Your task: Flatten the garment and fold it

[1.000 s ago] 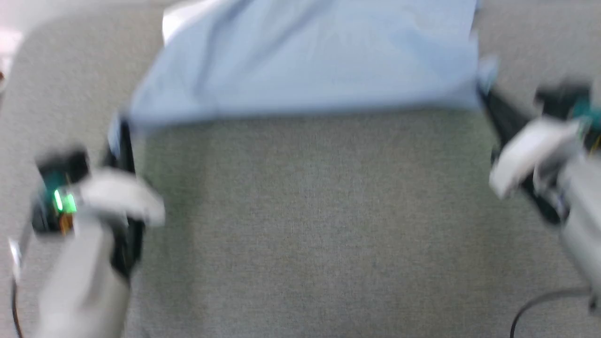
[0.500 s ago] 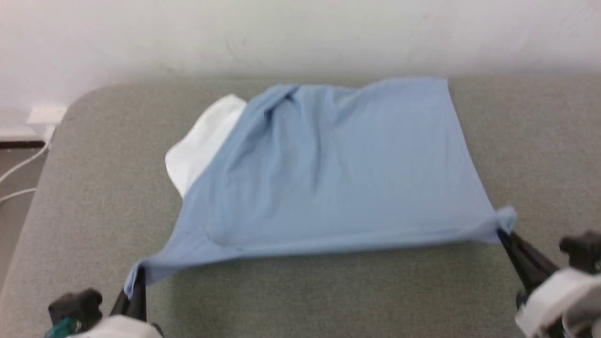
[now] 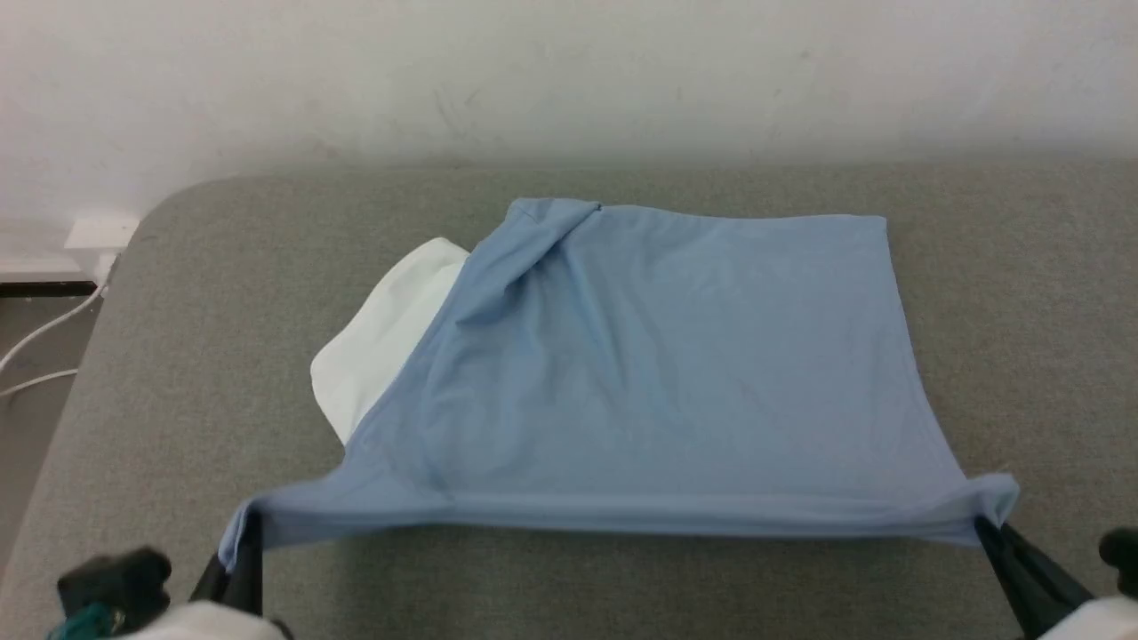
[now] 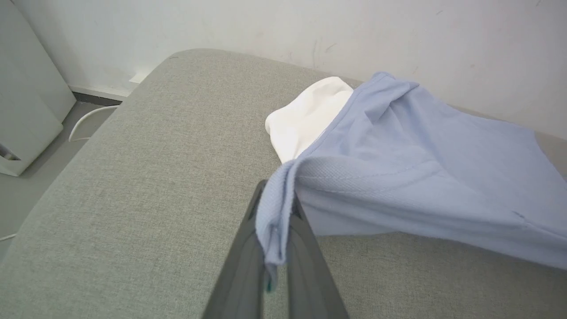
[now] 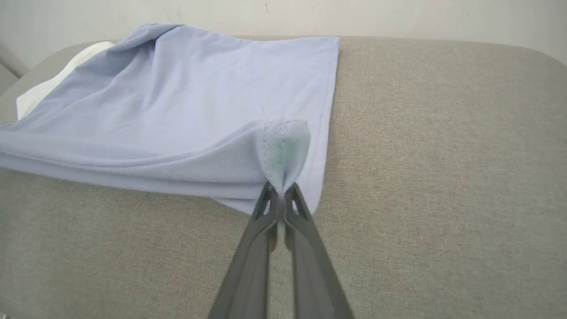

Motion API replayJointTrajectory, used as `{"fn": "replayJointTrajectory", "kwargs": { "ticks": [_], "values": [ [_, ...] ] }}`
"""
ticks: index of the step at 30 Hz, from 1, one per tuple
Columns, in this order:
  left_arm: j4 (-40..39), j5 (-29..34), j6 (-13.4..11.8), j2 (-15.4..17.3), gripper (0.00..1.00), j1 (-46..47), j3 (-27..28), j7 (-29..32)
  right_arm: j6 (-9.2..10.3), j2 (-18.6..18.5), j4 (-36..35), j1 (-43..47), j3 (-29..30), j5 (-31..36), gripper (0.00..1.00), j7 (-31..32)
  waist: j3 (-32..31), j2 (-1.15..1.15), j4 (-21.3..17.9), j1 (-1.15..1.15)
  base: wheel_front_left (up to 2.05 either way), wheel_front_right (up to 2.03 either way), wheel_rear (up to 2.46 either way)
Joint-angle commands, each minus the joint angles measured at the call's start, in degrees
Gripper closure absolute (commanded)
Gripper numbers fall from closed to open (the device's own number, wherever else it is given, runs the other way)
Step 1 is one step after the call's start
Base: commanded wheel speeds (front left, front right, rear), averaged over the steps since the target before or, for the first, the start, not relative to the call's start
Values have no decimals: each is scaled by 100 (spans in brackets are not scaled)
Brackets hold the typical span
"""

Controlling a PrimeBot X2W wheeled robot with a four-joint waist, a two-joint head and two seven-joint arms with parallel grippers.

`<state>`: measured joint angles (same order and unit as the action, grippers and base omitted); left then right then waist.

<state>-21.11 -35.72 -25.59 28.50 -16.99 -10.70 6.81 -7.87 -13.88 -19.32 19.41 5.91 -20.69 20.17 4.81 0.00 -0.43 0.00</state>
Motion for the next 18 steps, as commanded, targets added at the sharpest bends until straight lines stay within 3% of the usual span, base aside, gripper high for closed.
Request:
{"fn": "replayJointTrajectory", "kwargs": {
  "ticks": [1,6,18],
  "values": [
    [39,22,21,44,100,203,49,0,38,-7,7,-153,76,52,100,23,53,0,-36,0,0,0,0],
    [684,-43,431,-24,100,1256,-213,125,38,-148,559,-946,-223,88,100,210,275,0,-99,0,0,0,0],
    [3077,-128,1397,-478,100,3488,-785,166,38,-521,2674,-3002,-1097,-77,100,-118,889,0,-249,0,0,0,0]
  ]
}}
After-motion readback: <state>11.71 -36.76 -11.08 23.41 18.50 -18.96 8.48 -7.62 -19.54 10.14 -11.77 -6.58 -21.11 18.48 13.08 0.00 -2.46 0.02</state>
